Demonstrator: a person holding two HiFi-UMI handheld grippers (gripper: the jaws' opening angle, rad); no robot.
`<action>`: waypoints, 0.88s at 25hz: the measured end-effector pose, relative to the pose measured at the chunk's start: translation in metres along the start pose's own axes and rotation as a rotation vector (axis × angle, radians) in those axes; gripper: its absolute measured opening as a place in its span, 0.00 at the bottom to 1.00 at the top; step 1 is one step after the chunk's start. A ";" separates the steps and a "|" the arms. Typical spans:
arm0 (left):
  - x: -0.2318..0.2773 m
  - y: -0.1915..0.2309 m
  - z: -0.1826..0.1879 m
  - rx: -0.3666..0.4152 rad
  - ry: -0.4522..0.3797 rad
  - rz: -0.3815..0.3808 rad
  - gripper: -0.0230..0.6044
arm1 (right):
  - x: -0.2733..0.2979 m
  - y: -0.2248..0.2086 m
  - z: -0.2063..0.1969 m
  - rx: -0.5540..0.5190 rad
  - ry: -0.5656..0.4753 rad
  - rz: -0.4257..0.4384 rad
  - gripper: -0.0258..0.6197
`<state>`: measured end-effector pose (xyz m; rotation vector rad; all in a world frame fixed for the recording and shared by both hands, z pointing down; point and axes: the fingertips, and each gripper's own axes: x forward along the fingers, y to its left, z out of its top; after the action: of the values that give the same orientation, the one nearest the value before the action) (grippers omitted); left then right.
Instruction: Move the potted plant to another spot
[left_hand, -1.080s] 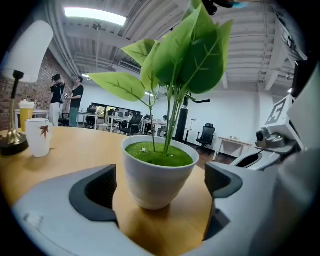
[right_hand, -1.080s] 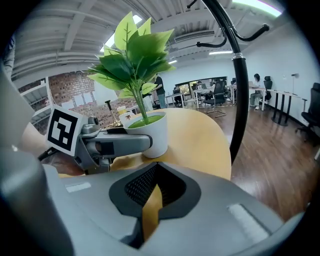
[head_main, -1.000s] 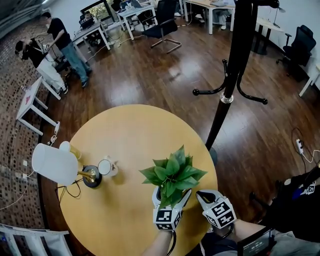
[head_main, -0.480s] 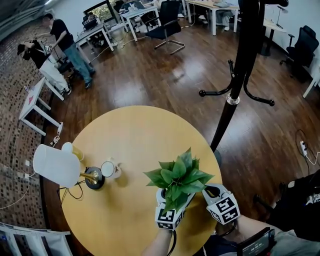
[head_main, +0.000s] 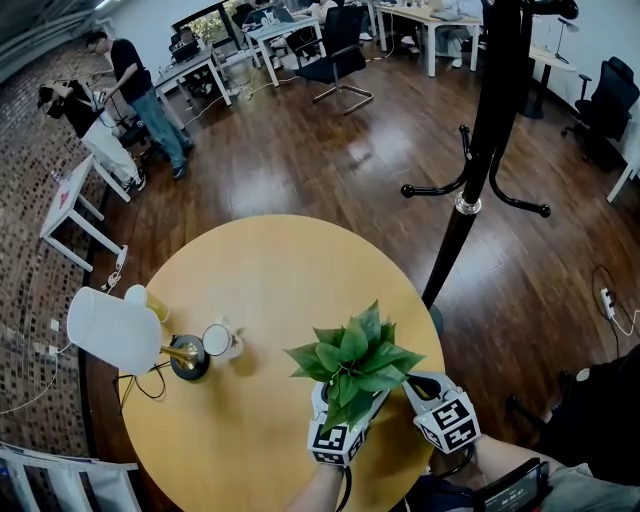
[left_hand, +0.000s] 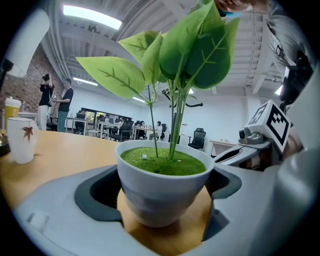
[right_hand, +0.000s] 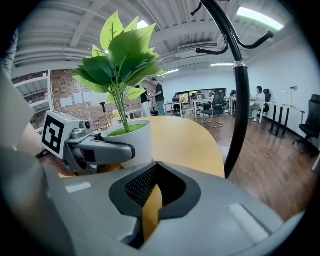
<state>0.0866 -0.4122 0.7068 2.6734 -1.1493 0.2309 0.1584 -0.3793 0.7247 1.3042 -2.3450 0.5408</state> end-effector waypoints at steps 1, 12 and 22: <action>-0.001 0.000 0.000 -0.001 -0.003 0.004 0.85 | 0.000 0.000 0.000 -0.002 0.000 0.001 0.05; -0.012 -0.006 0.014 -0.011 -0.041 0.044 0.85 | -0.011 0.002 0.006 -0.029 -0.003 0.025 0.05; -0.049 -0.020 0.062 -0.009 -0.056 0.076 0.85 | -0.044 0.033 0.065 -0.078 -0.070 0.069 0.05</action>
<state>0.0714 -0.3809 0.6326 2.6472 -1.2667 0.1637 0.1413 -0.3653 0.6424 1.2303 -2.4502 0.4264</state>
